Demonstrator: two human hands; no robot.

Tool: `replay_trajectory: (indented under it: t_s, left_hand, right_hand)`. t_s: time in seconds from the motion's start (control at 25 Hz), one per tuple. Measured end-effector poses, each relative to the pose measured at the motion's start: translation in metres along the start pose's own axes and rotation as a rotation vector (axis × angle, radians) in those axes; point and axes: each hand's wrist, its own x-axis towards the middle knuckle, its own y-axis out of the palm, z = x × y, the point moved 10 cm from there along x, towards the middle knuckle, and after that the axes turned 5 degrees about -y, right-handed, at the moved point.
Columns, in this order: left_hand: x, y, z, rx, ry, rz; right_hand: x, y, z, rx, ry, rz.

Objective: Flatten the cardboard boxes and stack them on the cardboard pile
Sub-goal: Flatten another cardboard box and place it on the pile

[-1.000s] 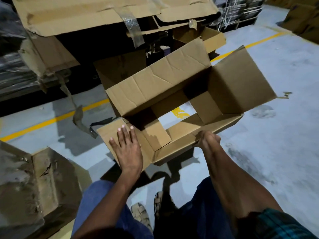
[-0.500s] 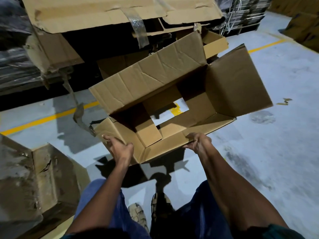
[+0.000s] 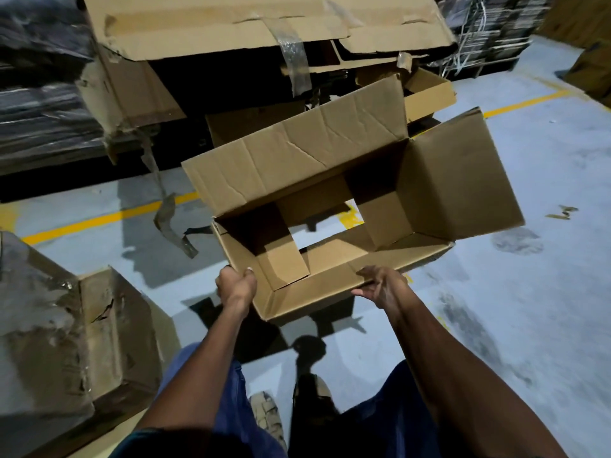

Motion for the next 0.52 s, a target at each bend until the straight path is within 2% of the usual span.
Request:
replay_trajectory:
  t_s: [0.08, 0.2, 0.24, 0.32, 0.36, 0.44, 0.52]
  left_hand:
    - [-0.002, 0.006, -0.007, 0.051, 0.038, 0.019]
    - [-0.005, 0.011, -0.003, 0.089, 0.023, 0.005]
    - [-0.006, 0.011, 0.001, 0.094, 0.002, 0.000]
    - [-0.008, 0.010, 0.007, 0.113, -0.036, -0.016]
    - [-0.009, 0.008, 0.008, 0.141, -0.040, -0.032]
    - [-0.011, 0.004, 0.004, 0.187, -0.011, -0.054]
    - [-0.013, 0.003, -0.004, 0.227, 0.056, -0.052]
  right_hand:
    - [-0.005, -0.002, 0.003, -0.035, -0.020, -0.017]
    - [-0.012, -0.004, 0.009, -0.234, -0.034, -0.148]
    - [-0.009, -0.004, 0.018, -0.430, -0.119, -0.193]
    - [-0.013, 0.008, 0.042, -0.975, -0.323, -0.272]
    - [-0.016, 0.019, 0.047, -1.113, -0.407, -0.274]
    - [-0.017, 0.043, 0.047, -1.127, -0.535, -0.174]
    - [-0.016, 0.060, 0.040, -1.155, -0.566, -0.084]
